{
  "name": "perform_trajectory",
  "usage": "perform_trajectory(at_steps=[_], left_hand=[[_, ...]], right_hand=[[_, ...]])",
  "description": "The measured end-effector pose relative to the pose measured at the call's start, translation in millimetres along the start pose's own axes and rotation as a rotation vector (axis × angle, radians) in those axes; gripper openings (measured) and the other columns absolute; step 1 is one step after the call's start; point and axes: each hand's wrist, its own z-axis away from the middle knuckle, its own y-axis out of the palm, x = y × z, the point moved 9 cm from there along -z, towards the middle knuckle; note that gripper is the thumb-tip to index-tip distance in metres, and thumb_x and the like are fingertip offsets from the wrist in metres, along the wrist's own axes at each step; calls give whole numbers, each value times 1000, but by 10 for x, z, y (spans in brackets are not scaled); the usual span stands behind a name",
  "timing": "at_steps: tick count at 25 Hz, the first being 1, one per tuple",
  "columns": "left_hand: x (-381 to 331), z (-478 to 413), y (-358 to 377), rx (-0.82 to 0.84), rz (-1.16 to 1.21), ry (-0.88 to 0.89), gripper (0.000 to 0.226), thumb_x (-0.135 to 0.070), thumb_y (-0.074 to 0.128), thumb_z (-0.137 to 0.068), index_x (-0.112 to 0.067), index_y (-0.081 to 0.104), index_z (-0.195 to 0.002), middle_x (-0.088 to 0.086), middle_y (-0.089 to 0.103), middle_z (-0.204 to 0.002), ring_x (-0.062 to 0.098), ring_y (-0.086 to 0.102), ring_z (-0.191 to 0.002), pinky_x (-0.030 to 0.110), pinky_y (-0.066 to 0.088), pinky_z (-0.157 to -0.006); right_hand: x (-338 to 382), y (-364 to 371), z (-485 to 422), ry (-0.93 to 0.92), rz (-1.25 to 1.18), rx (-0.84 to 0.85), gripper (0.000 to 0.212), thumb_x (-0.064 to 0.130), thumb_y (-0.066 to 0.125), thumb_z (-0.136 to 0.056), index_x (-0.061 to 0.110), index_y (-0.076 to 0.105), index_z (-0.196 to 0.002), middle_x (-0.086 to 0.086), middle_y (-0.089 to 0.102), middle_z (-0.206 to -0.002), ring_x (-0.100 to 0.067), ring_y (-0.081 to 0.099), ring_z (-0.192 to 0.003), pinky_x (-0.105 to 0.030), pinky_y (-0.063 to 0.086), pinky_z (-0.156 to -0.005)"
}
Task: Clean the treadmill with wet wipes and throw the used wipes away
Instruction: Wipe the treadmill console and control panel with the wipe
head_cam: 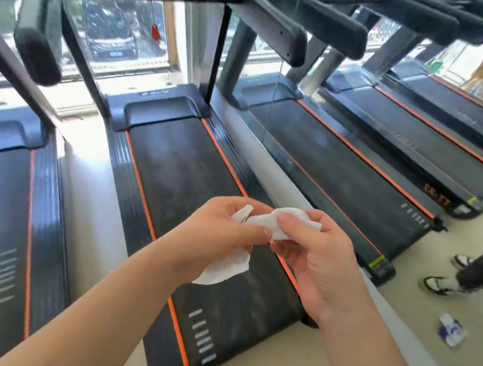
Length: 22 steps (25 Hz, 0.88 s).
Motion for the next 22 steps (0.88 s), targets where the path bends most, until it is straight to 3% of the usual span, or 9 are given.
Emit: perform_trajectory(at_steps=[2,4,6,8,11,13,15,18,22], left_hand=[[-74,-248,-12,13,19,-35,10,-14,71,-92,-8,71,-100,1,58,-75,12,53,-68,21,44,-62],[-165,-493,-22,18,137,-31,20,-28,71,-88,-11,67,-97,5,63,-85,18,57,-79,28,44,-68],[-304,-751,-106,-32,284,-15,24,-29,71,-88,-9,63,-99,13,62,-95,25,58,-88,34,43,-71],[-450,-968,-227,-116,388,-4,15,-17,71,-89,-10,59,-95,12,64,-90,24,63,-82,32,46,-65],[-623,-1160,-509,-252,405,2,12,-9,68,-89,-14,58,-84,5,61,-74,20,60,-63,27,48,-52],[-715,-1267,-722,-300,354,19,16,-11,71,-88,-14,57,-82,5,59,-74,21,56,-61,27,48,-50],[-784,-1387,-965,-358,295,40,18,-10,73,-89,-14,56,-84,5,57,-74,19,54,-61,27,47,-50],[-778,-1620,-1424,-474,303,35,20,0,69,-90,-16,57,-86,2,60,-73,17,53,-55,26,45,-48],[-835,-2090,-2067,-541,295,53,24,-2,73,-82,-20,63,-95,8,63,-84,21,56,-61,29,48,-53]], right_hand=[[209,72,-308,-35,61,60,16,9,75,-84,7,65,-96,-14,72,-91,-25,68,-83,-39,56,-77],[389,177,-598,-34,103,177,24,19,77,-79,7,67,-97,-11,73,-89,-21,69,-78,-33,57,-69],[547,260,-932,-7,199,300,36,26,79,-74,7,70,-103,-9,74,-89,-17,67,-72,-31,54,-63],[645,275,-1268,45,314,400,39,28,81,-76,9,74,-109,-6,74,-88,-14,61,-66,-33,51,-64],[713,321,-1710,125,452,500,34,30,80,-80,8,77,-106,3,66,-71,-12,51,-59,-36,53,-70],[681,429,-1954,226,446,541,32,32,79,-81,4,77,-97,2,52,-57,-15,46,-55,-39,54,-74],[630,646,-2185,306,362,578,31,36,79,-78,5,75,-84,0,43,-56,-18,44,-54,-39,54,-73],[516,1105,-2592,350,280,626,50,44,73,-81,-2,76,-102,-8,66,-81,-18,60,-70,-41,52,-78],[400,1837,-3173,370,117,695,43,38,68,-89,7,75,-117,-12,73,-116,-26,67,-104,-45,51,-97]])
